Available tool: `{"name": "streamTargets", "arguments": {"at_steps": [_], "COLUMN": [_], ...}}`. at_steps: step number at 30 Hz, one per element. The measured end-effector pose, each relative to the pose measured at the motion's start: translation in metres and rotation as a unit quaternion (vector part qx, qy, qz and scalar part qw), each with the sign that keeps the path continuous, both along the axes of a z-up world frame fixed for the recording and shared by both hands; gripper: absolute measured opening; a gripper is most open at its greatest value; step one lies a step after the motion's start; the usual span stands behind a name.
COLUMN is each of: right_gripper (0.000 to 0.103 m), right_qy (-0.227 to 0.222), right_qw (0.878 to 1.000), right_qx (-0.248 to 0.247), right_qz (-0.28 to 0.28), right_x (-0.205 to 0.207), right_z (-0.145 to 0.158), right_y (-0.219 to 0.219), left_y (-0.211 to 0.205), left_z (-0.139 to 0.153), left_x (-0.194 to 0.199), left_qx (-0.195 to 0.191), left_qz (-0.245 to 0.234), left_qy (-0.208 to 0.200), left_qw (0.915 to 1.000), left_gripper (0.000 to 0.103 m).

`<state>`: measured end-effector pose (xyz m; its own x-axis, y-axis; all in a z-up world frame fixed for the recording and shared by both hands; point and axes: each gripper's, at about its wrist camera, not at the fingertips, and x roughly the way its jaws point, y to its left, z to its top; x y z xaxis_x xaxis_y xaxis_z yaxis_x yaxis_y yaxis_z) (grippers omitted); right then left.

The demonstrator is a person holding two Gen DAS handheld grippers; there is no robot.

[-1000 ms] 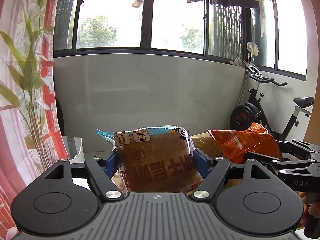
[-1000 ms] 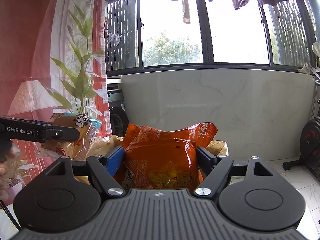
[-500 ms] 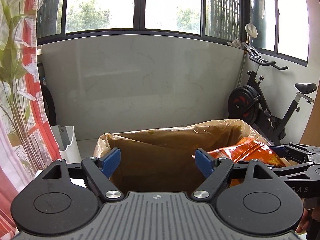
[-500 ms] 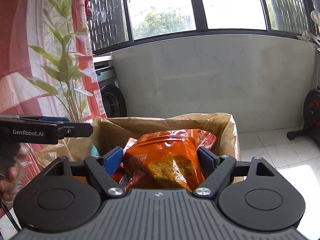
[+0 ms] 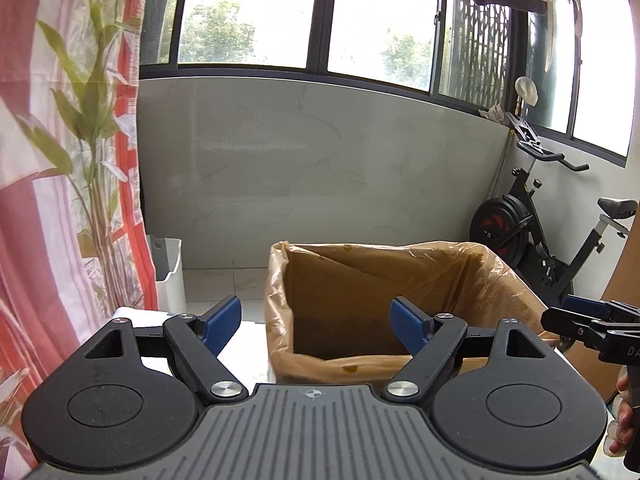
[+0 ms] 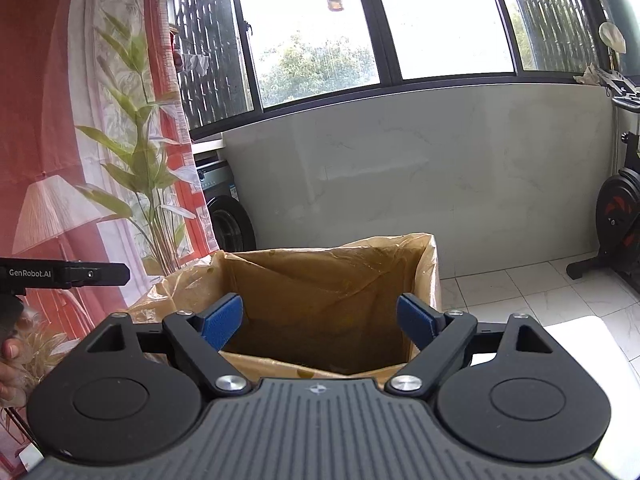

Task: Organize snacks
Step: 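Grasp the yellow chip bag with the left tool while the right tool grasps the fruit snack bag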

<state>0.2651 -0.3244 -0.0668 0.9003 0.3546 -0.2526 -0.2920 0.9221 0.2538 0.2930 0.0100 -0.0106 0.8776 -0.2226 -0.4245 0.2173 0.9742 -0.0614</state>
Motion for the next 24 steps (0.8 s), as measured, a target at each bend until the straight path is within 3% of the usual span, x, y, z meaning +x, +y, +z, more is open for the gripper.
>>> {"name": "streamTargets", "arguments": {"at_steps": [7,13,18,24], "right_gripper": [0.087,0.088,0.088,0.094], "right_qy": [0.012,0.038,0.060,0.092], "right_qw": [1.000,0.999,0.998,0.995], "right_qx": [0.002,-0.003,-0.030,-0.011], "right_qz": [-0.012,-0.015,-0.010,-0.035], "right_x": [-0.037,-0.055,-0.061,-0.055], "right_z": [-0.018,-0.044,-0.068,-0.089], "right_y": [-0.002,0.006,0.017,0.012], "left_y": [0.027,0.034,0.024,0.007], "left_z": [-0.010,-0.036,-0.064,-0.092], "left_x": [-0.040,-0.062,-0.074,-0.075], "left_qx": [-0.004,0.002,-0.010,-0.003], "left_qz": [0.027,0.036,0.034,0.020], "left_qy": [0.010,0.017,0.033,0.060], "left_qw": [0.9996,0.9992,0.9988,0.9980], "left_gripper": [0.083,0.083,0.083,0.083]}}
